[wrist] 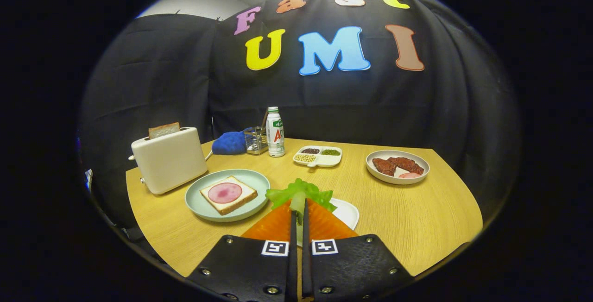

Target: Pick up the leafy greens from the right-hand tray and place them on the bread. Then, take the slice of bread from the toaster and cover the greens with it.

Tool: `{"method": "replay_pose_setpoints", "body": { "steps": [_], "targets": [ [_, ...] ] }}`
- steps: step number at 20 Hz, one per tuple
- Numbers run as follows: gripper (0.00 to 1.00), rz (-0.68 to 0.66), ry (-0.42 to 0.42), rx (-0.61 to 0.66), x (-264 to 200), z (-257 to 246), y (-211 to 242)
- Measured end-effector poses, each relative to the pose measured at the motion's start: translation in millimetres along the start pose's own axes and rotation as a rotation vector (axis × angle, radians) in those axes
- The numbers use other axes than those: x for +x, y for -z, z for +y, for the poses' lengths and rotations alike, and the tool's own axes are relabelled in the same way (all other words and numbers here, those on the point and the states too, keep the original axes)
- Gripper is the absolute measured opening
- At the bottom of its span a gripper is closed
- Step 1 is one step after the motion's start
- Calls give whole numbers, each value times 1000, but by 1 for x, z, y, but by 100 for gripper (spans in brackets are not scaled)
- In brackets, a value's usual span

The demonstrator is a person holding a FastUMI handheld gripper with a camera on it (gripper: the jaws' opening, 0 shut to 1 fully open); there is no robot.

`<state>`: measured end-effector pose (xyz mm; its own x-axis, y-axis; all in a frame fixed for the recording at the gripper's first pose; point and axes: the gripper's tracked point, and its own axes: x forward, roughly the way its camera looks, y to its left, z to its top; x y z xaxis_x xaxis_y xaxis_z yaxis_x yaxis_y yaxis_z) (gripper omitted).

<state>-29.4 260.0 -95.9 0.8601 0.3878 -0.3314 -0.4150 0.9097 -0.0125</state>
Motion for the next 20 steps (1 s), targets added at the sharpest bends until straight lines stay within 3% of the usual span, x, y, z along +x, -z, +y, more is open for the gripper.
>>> {"method": "replay_pose_setpoints", "body": {
  "steps": [8,20],
  "targets": [
    [4,-83,-77,-68,-5,54,-42],
    [2,-31,-236,-79,50,131,-36]
  ]
}}
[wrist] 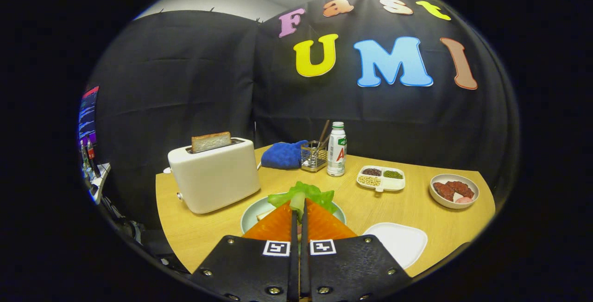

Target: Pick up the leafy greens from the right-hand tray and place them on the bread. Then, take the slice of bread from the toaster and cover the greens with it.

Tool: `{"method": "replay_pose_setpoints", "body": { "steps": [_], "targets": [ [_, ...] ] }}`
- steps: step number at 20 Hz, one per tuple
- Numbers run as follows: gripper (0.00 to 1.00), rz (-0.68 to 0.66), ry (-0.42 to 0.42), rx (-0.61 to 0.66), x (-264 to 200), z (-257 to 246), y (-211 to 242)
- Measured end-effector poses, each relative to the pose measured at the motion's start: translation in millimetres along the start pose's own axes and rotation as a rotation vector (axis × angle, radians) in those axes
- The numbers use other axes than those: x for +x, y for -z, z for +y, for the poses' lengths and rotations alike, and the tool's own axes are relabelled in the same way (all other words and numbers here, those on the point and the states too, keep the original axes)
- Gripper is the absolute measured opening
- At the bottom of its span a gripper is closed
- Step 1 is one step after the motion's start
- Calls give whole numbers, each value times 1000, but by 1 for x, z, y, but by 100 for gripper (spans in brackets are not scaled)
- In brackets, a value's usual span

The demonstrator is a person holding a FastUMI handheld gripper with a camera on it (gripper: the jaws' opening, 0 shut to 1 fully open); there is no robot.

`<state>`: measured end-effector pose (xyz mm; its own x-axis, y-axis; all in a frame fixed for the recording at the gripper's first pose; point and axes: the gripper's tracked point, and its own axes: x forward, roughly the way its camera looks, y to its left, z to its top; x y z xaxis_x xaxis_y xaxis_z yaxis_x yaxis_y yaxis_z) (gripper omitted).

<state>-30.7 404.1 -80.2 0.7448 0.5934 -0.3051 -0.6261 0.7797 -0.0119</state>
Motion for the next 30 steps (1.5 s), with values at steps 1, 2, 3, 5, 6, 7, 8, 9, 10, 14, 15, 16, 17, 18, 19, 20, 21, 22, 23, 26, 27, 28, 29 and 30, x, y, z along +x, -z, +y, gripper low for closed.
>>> {"method": "replay_pose_setpoints", "body": {
  "steps": [1,2,3,5,6,7,8,9,10,14,15,16,17,18,19,20,21,22,23,26,27,28,29,30],
  "targets": [
    [2,4,-1,-12,3,-1,1],
    [2,4,-11,-12,6,3,3],
    [2,6,-19,-4,10,6,5],
    [2,-7,-32,4,16,8,5],
    [2,-13,-37,7,21,11,5],
    [2,-11,-42,5,25,12,7],
    [2,-5,-52,2,29,15,10],
    [2,-7,-61,5,33,17,11],
    [2,-1,-59,10,38,17,14],
    [2,21,-45,-9,51,15,34],
    [2,39,-47,-17,54,13,42],
    [2,56,-37,-7,56,11,51],
    [2,75,-33,9,59,9,59],
    [2,108,-25,20,62,7,66],
    [2,131,-19,27,63,5,73],
    [2,144,-14,48,62,3,77],
    [4,146,-10,55,61,4,80],
    [15,129,5,59,57,0,75],
    [23,121,22,56,53,-3,74],
    [57,84,59,18,44,-10,64],
    [57,73,64,18,40,-8,62],
    [58,67,61,19,37,-7,61],
    [59,60,61,19,34,-5,59],
    [59,43,63,18,32,-4,54]
  ]
}}
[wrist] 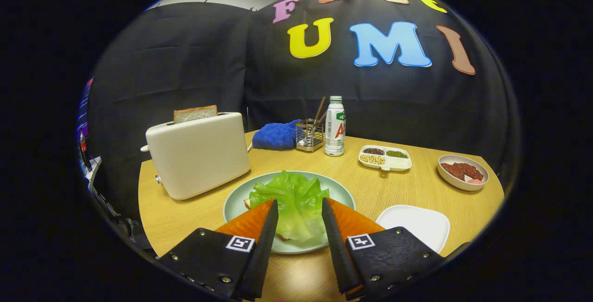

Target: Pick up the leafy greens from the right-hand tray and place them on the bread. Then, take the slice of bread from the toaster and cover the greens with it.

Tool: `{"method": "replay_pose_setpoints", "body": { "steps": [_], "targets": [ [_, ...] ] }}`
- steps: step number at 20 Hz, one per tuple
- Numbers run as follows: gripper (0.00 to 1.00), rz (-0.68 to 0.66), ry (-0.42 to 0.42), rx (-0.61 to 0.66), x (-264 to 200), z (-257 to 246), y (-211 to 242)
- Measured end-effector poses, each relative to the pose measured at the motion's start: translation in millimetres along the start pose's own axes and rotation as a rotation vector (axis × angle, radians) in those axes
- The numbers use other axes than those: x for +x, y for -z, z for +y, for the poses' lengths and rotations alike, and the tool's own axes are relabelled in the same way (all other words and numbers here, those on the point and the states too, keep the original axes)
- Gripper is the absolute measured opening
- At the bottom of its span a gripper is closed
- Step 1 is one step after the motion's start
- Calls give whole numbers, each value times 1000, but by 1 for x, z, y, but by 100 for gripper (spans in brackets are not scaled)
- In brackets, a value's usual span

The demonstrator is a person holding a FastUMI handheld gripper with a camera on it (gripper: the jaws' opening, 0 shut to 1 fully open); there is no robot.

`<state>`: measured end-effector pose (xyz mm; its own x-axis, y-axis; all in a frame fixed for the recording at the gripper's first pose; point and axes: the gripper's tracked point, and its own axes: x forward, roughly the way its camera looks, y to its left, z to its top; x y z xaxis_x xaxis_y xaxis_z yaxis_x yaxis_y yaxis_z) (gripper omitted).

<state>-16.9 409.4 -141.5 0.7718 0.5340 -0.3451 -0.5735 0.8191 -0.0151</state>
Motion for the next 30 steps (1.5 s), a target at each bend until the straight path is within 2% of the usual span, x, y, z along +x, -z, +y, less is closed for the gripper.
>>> {"method": "replay_pose_setpoints", "body": {
  "steps": [3,6,8,12,20,30],
  "targets": [
    [61,-89,25,21,-11,12,-24],
    [61,-150,173,-7,-23,10,-52],
    [61,-189,231,-37,-29,14,-66],
    [61,-178,165,21,-27,57,-73],
    [61,-180,187,17,-8,115,-98],
    [61,-145,153,-13,29,193,-112]
  ]
}}
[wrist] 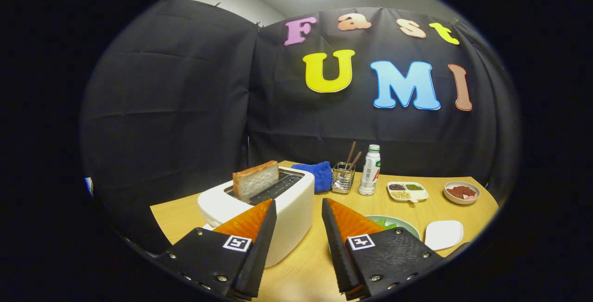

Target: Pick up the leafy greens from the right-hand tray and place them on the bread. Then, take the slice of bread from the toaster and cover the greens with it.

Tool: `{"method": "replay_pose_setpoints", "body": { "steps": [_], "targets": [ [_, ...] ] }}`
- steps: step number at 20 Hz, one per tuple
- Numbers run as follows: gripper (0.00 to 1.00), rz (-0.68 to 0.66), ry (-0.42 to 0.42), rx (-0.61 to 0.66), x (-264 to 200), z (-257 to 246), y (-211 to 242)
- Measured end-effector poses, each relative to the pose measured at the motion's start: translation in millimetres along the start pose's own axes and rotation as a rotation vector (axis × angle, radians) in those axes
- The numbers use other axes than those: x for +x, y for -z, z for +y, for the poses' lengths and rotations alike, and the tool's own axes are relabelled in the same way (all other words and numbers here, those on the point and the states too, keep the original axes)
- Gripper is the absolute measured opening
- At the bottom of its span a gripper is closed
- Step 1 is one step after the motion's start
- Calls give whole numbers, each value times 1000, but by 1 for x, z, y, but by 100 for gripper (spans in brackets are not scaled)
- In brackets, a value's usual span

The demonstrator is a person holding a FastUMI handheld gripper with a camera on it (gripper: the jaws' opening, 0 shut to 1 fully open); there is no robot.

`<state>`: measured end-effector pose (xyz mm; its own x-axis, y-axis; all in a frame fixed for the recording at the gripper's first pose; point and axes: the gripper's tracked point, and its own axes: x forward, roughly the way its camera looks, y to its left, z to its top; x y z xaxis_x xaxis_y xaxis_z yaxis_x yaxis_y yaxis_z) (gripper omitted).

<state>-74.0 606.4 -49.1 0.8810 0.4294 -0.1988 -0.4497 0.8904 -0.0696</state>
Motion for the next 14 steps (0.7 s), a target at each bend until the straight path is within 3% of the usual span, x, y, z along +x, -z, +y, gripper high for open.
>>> {"method": "replay_pose_setpoints", "body": {
  "steps": [6,9,14],
  "targets": [
    [61,21,-33,-23,31,50,-7],
    [60,50,-11,-51,45,64,-3],
    [59,70,19,6,69,73,1]
  ]
}}
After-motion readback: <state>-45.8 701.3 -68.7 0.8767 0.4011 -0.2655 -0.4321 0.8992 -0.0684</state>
